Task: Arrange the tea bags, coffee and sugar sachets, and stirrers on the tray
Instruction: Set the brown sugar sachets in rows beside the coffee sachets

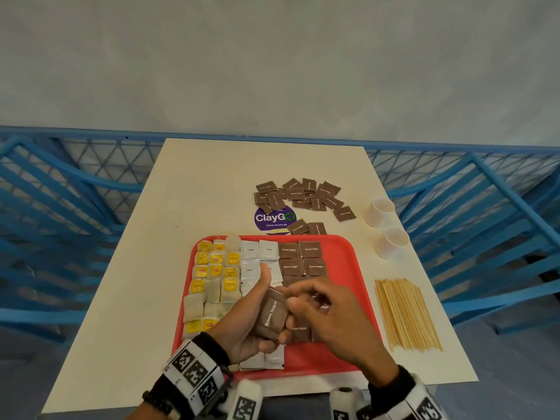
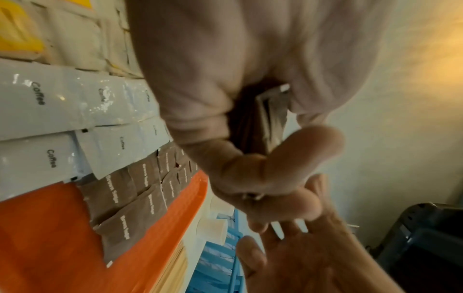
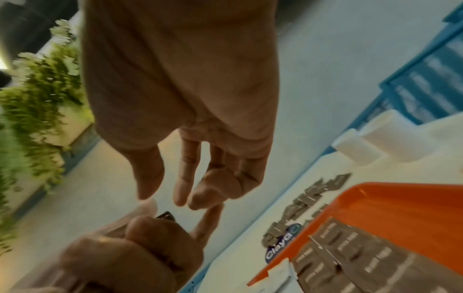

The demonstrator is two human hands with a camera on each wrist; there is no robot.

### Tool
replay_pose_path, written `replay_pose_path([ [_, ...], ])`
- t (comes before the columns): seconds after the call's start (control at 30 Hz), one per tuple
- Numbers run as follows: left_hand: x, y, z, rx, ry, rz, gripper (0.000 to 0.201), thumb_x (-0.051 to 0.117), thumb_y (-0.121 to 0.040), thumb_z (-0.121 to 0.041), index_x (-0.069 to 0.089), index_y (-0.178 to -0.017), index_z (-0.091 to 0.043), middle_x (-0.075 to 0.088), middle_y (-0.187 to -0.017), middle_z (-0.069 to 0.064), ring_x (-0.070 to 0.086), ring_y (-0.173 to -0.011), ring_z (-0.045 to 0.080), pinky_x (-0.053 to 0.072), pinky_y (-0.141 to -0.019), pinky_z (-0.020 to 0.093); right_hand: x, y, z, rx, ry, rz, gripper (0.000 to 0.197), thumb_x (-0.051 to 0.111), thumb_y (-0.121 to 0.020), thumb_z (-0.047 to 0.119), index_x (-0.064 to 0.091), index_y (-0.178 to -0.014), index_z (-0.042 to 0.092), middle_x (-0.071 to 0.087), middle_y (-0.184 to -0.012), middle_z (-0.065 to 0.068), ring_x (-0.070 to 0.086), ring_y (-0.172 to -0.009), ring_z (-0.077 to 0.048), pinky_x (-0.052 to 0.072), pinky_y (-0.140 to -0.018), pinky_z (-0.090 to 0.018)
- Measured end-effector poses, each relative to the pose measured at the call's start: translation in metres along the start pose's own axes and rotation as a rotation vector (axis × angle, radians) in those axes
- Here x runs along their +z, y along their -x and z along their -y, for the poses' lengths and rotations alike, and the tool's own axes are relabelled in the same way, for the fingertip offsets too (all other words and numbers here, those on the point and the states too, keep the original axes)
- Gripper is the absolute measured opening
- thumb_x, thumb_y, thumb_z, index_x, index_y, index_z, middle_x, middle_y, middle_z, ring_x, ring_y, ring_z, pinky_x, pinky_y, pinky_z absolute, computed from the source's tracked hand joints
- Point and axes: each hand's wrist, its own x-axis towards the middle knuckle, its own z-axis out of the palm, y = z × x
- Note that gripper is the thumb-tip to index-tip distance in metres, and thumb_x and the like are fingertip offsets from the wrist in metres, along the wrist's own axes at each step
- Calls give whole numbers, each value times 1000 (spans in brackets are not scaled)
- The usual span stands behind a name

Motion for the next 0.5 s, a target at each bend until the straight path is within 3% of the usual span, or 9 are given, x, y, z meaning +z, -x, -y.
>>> replay_pose_path([
  [0.07,2,4,-3,4,-11,16,80,23,-86,-81,73,-85,-18,57,-62,5,57,-45,15,27,-33,14,9,-2,3,26,61,47,21,77,-78,42,71,-96,34,66,-86,5,66,-77,-17,57,-76,-44],
  [0.13,4,6,-4,25,-21,-41,78,25,-84,-82,73,-80,-21,54,-58,5,56,-43,17,27,-33,14,18,-5,1,29,181,27,25,79,-72,46,68,-91,35,65,-87,6,66,-74,-12,56,-74,-44],
  [0.23,3,8,-4,26,-71,-106,76,28,-82,-83,70,-76,-21,52,-56,8,57,-41,19,30,-32,15,24,-9,0,82,148,20,34,78,-64,52,63,-90,36,64,-87,5,70,-70,-18,58,-68,-45],
  [0.3,2,8,-4,-4,-135,-95,81,27,-81,-85,68,-85,-16,49,-54,7,58,-42,19,34,-32,15,23,-13,3,124,130,86,34,82,-64,46,66,-91,34,63,-86,5,67,-70,-14,58,-69,-41],
  [0.4,3,5,-7,-24,-229,-84,89,28,-81,-86,70,-100,-10,53,-64,10,60,-48,21,40,-35,19,13,-21,11,119,88,119,18,86,-74,24,71,-81,18,64,-69,8,58,-59,-5,49,-61,-27],
  [0.5,7,6,-17,59,-308,-118,60,41,-87,-75,72,-88,-23,60,-69,6,63,-55,23,45,-37,21,-4,-27,17,103,28,12,16,84,-76,18,70,-74,11,62,-58,12,51,-53,-2,41,-55,-16],
])
